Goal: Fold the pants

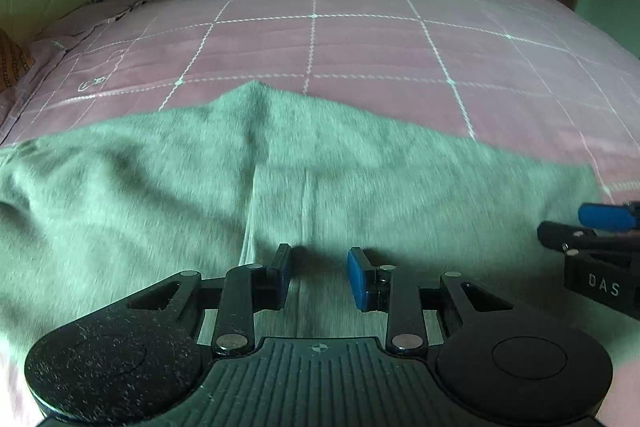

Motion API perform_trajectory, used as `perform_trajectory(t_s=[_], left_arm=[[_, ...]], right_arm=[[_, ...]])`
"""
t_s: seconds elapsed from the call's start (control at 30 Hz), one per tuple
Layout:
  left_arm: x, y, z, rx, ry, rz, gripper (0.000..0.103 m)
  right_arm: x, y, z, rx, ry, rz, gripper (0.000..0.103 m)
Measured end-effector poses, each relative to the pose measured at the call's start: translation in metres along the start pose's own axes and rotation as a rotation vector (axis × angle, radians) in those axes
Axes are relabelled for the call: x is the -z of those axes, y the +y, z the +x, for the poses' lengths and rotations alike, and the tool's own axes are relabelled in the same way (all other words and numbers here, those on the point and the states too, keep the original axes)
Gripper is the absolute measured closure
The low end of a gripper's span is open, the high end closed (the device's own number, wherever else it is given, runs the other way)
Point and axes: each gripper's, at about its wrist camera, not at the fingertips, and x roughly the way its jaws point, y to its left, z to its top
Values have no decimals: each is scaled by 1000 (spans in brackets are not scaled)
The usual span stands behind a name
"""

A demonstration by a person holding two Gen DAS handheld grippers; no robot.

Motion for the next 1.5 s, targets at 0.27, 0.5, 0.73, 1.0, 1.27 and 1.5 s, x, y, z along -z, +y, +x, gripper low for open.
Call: perform_trajectory(t_s=[0.27, 0.5, 0.73, 1.0, 1.27, 1.5], left_arm=[[37, 4, -32, 31, -7, 11, 72], [49, 11, -46, 52, -10, -4, 72], [52, 14, -53, 60, -16, -19, 72], [51, 7, -58, 28, -50, 25, 72], [41, 16, -38, 30, -14, -25, 72], [38, 19, -38, 44, 6, -57, 72]], right_arm=[[45, 16, -34, -6, -45, -104, 58], [64, 13, -53, -17, -50, -96, 58], [69, 14, -58, -10, -47, -57, 58], [64, 8, -63, -26, -58, 22, 58], [51, 3, -60, -14, -87, 76, 54], [49, 2, -43, 4, -8, 72, 50]])
